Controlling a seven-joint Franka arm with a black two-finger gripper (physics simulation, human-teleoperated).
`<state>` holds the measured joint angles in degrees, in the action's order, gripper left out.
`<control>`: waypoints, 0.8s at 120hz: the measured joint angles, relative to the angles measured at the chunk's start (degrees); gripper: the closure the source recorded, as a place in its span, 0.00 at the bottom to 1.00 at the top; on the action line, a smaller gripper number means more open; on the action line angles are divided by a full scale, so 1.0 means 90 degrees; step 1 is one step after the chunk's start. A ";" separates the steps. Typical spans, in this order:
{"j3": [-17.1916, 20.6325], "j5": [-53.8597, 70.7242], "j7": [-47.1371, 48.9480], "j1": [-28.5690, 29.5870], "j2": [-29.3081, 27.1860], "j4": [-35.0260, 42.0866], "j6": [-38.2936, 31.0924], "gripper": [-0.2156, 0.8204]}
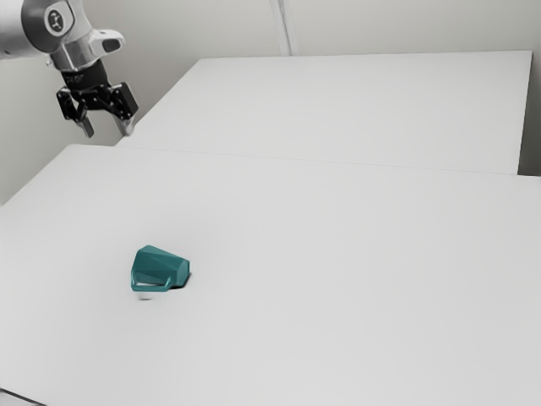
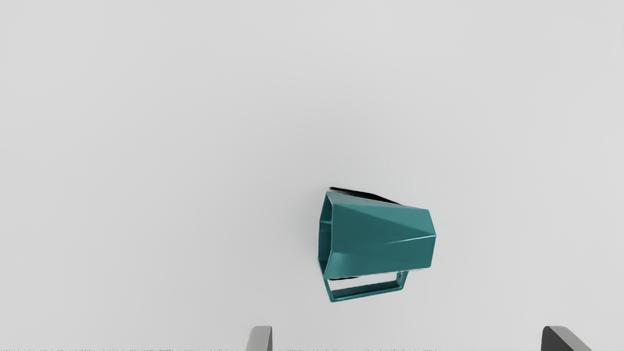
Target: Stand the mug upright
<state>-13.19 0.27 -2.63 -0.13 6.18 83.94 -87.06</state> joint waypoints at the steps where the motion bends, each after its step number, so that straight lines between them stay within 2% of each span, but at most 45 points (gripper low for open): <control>1: -0.0001 -0.0007 -0.0002 -0.0001 -0.0001 0.0006 0.0001 0.21; 13: -0.0096 -0.0201 -0.0021 -0.0009 0.0014 0.0224 -0.0059 0.21; 19: -0.0446 -0.0710 -0.0049 -0.0034 0.0096 0.0530 -0.0232 0.21; 29: -0.0917 -0.2048 -0.0308 0.0519 0.0452 0.1110 -0.0498 0.21; 40: -0.1148 -0.3350 -0.0729 0.0900 0.0824 0.1735 -0.0718 0.21; 57: -0.1229 -0.4482 -0.1589 0.1068 0.1036 0.2637 -0.0982 0.21; 96: -0.1240 -0.4702 -0.3734 0.1037 0.1067 0.3435 -0.1159 0.21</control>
<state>-24.35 -42.05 -36.23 9.20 15.77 114.86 -97.49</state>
